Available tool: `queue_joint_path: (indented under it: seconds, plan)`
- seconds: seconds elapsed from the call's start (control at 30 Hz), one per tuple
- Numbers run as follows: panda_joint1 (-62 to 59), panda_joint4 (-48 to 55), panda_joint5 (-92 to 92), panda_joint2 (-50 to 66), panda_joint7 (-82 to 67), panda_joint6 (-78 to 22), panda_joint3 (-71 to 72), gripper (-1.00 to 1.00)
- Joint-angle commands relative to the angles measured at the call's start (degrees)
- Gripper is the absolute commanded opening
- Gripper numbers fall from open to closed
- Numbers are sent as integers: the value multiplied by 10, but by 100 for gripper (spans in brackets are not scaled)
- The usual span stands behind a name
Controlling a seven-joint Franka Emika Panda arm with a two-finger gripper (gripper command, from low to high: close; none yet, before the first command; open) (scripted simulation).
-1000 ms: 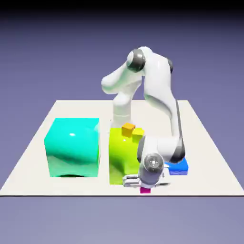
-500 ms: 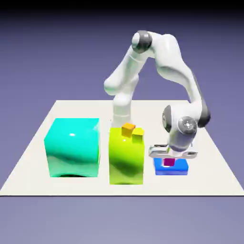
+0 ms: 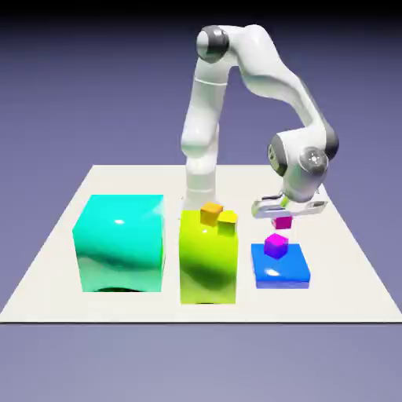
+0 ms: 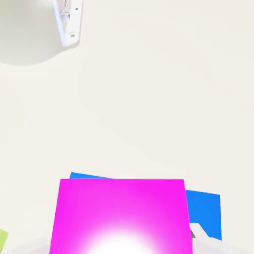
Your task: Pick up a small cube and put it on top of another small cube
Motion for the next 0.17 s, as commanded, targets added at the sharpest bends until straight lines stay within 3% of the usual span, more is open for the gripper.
queue_joint_path:
  seconds: [0.0,0.03,0.13]
  plan:
    - [-1,-9,10,-7,-7,13,4,-100]
    - [-1,-9,10,-7,-7,13,4,100]
    - [2,26,-22,21,17,-37,-13,100]
